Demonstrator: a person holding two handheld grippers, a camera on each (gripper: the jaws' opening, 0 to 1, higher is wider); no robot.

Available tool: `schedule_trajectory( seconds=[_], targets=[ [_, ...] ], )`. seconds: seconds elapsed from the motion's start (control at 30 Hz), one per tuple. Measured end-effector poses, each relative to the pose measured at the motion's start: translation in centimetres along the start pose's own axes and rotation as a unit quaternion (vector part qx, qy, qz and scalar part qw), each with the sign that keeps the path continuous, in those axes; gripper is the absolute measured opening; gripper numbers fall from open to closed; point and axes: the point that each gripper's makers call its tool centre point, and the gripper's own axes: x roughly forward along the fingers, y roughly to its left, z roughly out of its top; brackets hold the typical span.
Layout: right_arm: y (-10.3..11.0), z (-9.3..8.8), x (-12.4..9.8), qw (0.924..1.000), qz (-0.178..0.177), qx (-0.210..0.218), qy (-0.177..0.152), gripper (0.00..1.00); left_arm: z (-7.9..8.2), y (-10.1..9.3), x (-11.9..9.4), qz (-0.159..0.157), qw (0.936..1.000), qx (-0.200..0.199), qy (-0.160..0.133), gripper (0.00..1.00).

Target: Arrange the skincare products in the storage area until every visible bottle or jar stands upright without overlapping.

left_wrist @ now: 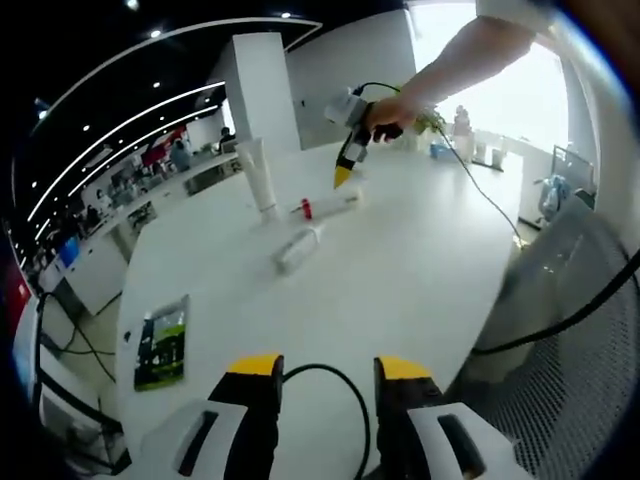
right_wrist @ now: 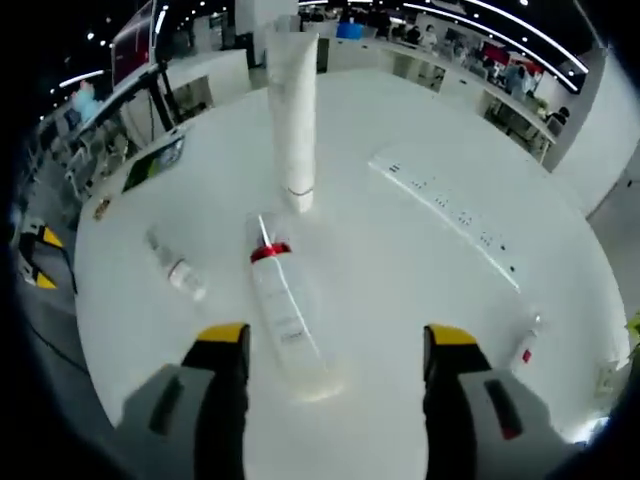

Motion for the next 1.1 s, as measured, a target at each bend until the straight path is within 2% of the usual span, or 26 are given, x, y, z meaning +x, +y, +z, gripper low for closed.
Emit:
schedule_trajectory(
  seconds=[0.13,0.4,0.57,0.83,0.9,0.97,1.03,1.1],
  targets=[
    [-0.1,-0.9,1.1,0.9993,0.009,-0.014,0.034,0.64,-0.1,0.2,-0.1,0.004,1.0,0.001,0.003,0.36],
    [0.5,-2.0,2.6,0.9975,0.027,-0.015,0.063,0.6,-0.2,0.1,0.0,0.002,1.0,0.004,0.006,0.36],
    [1.0,-2.4,3.3,0.9963,0.043,-0.011,0.074,0.53,-0.3,0.0,0.1,-0.001,0.9999,0.005,0.01,0.35],
    [1.1,-2.8,3.7,0.9946,0.05,-0.021,0.088,0.48,-0.5,0.0,0.2,-0.002,0.9999,0.006,0.015,0.35],
    [0.9,-2.9,3.7,0.9947,0.044,-0.031,0.087,0.46,-0.6,-0.1,0.2,-0.003,0.9998,0.007,0.017,0.34],
    [0.6,-3.0,3.6,0.9927,0.032,-0.072,0.092,0.42,-0.7,-0.1,0.2,-0.004,0.9998,0.01,0.019,0.34],
    [1.3,-2.8,3.7,0.9938,0.042,-0.051,0.089,0.39,-0.8,-0.2,0.2,-0.004,0.9997,0.01,0.02,0.34],
    [1.7,-2.8,3.7,0.9929,0.044,-0.064,0.091,0.37,-0.9,-0.2,0.2,-0.005,0.9996,0.01,0.024,0.33]
  ],
)
